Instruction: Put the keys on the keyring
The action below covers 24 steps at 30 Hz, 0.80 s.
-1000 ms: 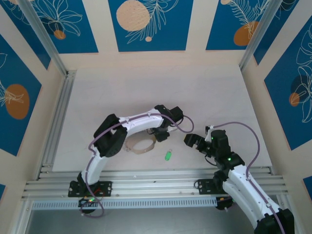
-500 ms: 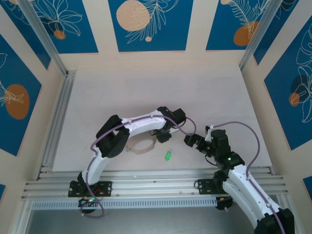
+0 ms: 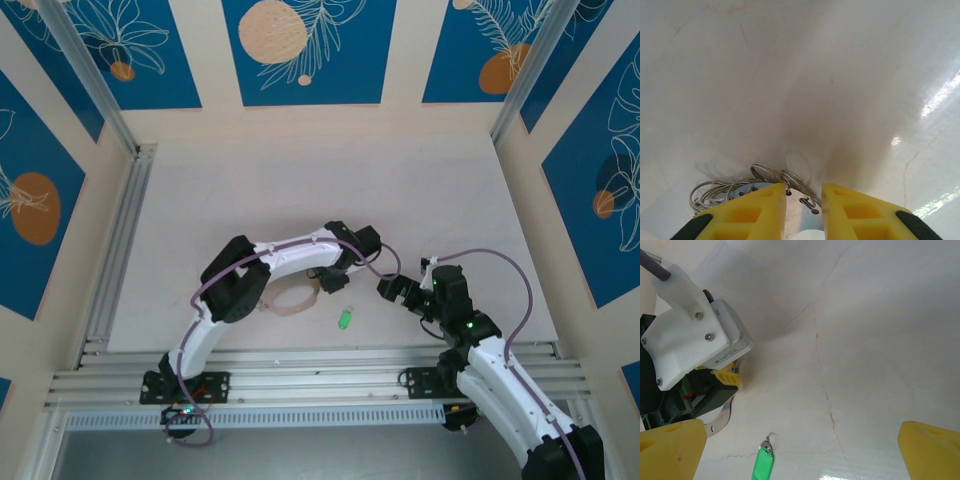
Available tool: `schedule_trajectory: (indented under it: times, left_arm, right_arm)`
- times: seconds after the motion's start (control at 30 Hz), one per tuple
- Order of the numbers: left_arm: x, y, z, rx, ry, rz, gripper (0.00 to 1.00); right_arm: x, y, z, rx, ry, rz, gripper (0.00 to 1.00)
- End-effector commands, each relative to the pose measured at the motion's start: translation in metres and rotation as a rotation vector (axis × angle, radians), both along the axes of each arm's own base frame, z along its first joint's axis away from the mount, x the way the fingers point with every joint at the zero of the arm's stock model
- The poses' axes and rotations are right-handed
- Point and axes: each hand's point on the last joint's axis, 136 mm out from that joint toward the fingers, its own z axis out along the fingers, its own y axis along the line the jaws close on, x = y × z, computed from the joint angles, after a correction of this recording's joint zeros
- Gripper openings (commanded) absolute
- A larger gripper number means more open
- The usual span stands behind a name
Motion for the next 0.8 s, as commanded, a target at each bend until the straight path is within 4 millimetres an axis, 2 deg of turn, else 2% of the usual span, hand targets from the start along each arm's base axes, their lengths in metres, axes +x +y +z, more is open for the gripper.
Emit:
schedule_trajectory:
  times: [0.0,0.17,0.43,0.57,0.77]
  left_arm:
    - [-0.006,0.008,-0.007,0.049,-0.001,0.000,0.22]
    - [-0.009,0.009,-0.007,0.058,-0.002,0.001,0.20]
    - [-0.013,0.013,-0.013,0.076,0.001,0.001,0.22]
    - [-0.012,0.013,-0.013,0.072,-0.005,0.007,0.14]
    - [-0.012,0.016,0.002,0.039,-0.020,0.025,0.02]
  right_arm:
    - [0.009,-0.001,0.020,-0.013,-0.060,0.000,0.99]
    - [0.010,0.000,0.021,-0.017,-0.065,0.002,0.99]
    - [0.012,-0.001,0.025,-0.027,-0.081,0.006,0.99]
    - [0.013,0.000,0.027,-0.027,-0.085,0.007,0.99]
    - [0.015,0.000,0.029,-0.028,-0.094,0.010,0.99]
